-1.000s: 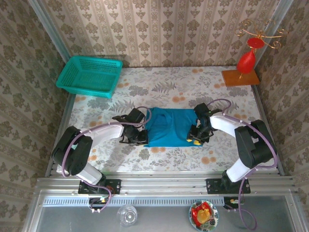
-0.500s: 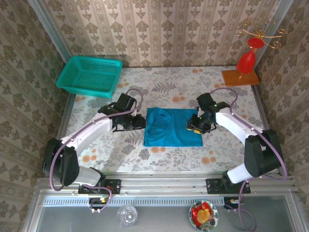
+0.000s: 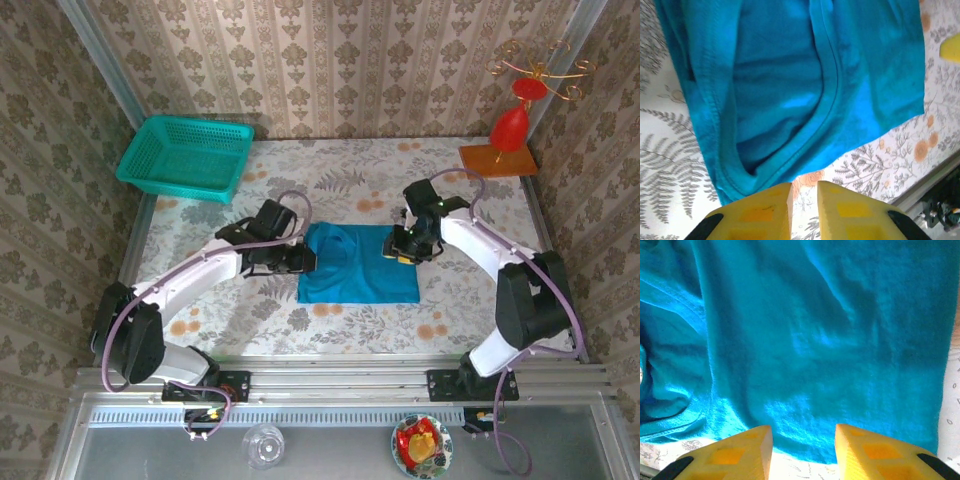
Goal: Fold the inside-out t-shirt
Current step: Rotate the T-shirt at the center of the table.
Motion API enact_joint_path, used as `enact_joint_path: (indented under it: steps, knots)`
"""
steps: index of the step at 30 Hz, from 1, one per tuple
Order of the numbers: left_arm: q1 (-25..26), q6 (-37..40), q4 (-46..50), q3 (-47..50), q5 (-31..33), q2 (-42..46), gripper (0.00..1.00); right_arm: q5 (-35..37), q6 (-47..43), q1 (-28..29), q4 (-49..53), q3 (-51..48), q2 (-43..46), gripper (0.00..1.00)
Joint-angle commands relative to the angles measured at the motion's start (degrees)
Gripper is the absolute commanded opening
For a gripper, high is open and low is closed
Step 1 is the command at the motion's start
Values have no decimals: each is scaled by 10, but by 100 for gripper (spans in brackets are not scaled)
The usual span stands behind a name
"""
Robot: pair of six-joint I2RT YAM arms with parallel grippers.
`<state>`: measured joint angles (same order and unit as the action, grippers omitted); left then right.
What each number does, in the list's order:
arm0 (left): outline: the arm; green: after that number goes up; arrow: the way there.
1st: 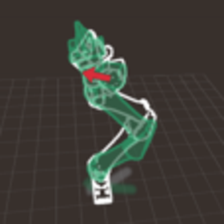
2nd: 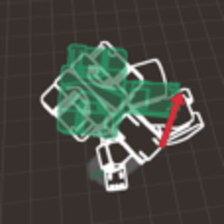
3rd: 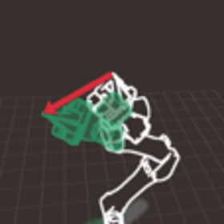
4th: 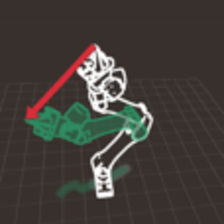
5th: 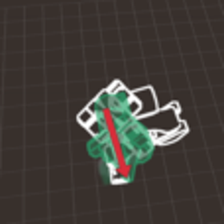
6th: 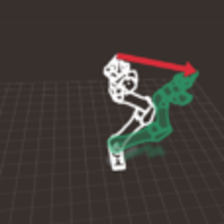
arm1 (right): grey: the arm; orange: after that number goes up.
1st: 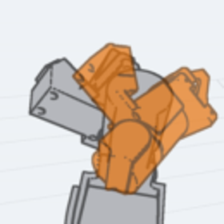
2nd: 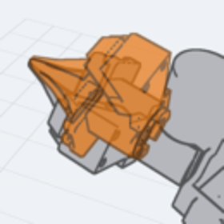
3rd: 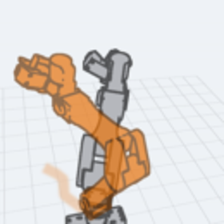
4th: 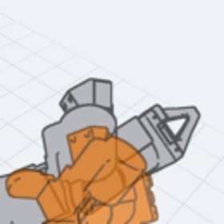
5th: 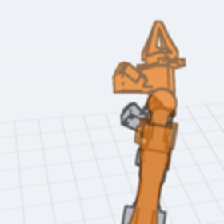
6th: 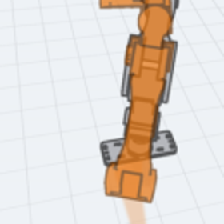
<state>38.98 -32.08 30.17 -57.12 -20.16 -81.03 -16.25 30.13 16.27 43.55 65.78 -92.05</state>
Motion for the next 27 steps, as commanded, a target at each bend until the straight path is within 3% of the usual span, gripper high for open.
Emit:
enact_joint_path:
  steps: [1,7,14,27]
  knots:
    - [1,15,25,4,20,-7,19,9,-46,-6,32,29,-16,39]
    - [8,19,38,6,23,-1,19,1,-64,-17,59,62,-58,39]
    - [35,-40,-43,29,-5,-38,14,-2,-70,-23,43,103,-132,39]
    - [48,-55,-30,12,79,-146,10,-30,-80,-75,26,141,-252,39]
